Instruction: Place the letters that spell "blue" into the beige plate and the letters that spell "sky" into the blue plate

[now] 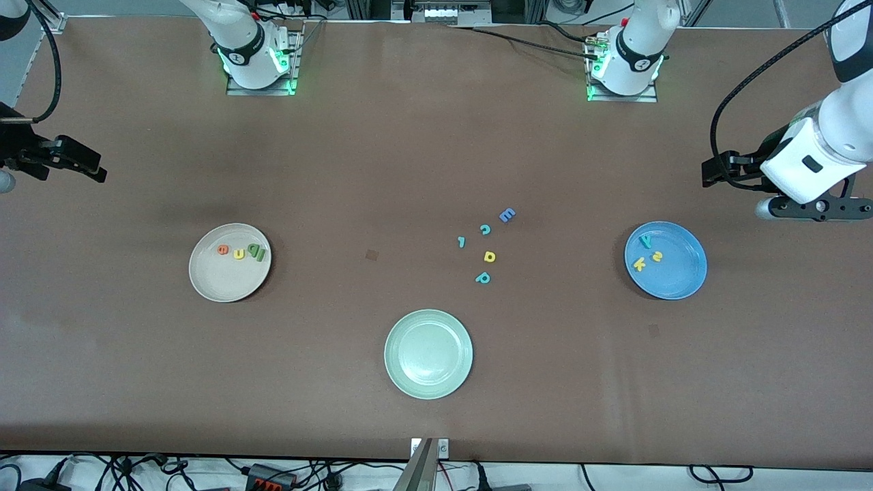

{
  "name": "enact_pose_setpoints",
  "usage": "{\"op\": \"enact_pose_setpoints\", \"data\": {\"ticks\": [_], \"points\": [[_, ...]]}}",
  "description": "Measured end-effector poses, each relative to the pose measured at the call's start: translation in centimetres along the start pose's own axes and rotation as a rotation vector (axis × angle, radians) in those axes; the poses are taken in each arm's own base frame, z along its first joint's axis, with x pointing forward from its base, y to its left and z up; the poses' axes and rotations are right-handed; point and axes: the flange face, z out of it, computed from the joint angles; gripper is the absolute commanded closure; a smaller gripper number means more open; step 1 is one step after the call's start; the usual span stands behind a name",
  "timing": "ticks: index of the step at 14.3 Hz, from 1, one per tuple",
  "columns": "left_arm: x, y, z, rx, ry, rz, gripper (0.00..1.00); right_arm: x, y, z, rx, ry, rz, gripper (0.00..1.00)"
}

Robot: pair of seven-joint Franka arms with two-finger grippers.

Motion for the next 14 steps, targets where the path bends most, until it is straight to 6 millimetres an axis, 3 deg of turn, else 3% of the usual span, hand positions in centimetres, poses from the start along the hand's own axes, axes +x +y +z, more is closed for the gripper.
{"op": "enact_pose_setpoints", "data": {"ticks": [14], "points": [[-0.53, -1.01, -1.04, -0.015, 0.015, -0.015, 0.0, -0.39, 0.96, 0.0, -0.003, -0.019, 0.016, 0.0]]}}
